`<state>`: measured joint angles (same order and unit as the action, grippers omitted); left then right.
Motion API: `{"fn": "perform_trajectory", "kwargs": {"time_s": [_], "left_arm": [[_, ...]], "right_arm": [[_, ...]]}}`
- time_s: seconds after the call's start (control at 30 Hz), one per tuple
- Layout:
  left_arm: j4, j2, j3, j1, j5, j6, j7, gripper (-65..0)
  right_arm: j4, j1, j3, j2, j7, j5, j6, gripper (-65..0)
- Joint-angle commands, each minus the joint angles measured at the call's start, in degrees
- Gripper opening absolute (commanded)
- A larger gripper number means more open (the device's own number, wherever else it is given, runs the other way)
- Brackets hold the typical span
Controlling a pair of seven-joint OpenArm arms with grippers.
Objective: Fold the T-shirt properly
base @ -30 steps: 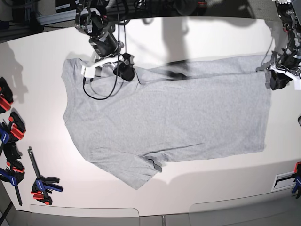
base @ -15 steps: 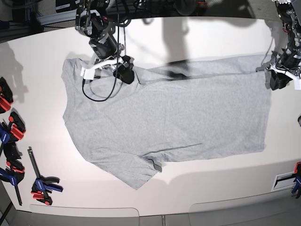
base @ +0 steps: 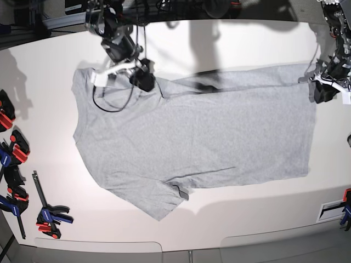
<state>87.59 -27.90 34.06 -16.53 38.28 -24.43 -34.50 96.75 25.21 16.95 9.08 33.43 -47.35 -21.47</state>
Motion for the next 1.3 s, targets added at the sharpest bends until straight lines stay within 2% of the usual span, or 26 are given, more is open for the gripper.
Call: {"fn": "perform_trajectory", "kwargs": {"time_s": [0.0, 0.2, 0.43, 0.73, 1.0, 1.27], "left_arm": [[0.9, -1.18, 0.37, 0.2, 0.72, -0.22, 1.55, -47.7], [0.9, -1.18, 0.37, 0.2, 0.74, -0.22, 1.55, -47.7], [0.9, -1.16, 0.37, 0.22, 0.76, -0.2, 1.57, -47.7], [0.9, -1.18, 0.37, 0.22, 0.76, -0.22, 1.57, -47.7], [0.9, -1.18, 0.37, 0.35, 0.74, -0.2, 1.55, -47.7], [0.9, -1.18, 0.37, 0.35, 0.74, -0.22, 1.55, -47.7]], "right_arm": [[2.78, -0.04, 1.27, -0.08, -1.25, -1.29, -1.05, -39.2], [8.68, 0.94, 10.69, -0.08, -1.16, -1.31, -1.07, -39.2], [8.61, -0.59, 15.82, -1.46, -1.4, -0.07, -1.07, -39.2], [7.08, -4.44, 14.86, -2.6, -1.29, 5.62, -0.87, -39.2], [-1.55, -7.93, 14.86, -2.64, -1.25, 5.2, -0.61, -39.2], [-5.66, -11.43, 14.86, -3.69, -0.96, 7.85, -0.63, -39.2]]}}
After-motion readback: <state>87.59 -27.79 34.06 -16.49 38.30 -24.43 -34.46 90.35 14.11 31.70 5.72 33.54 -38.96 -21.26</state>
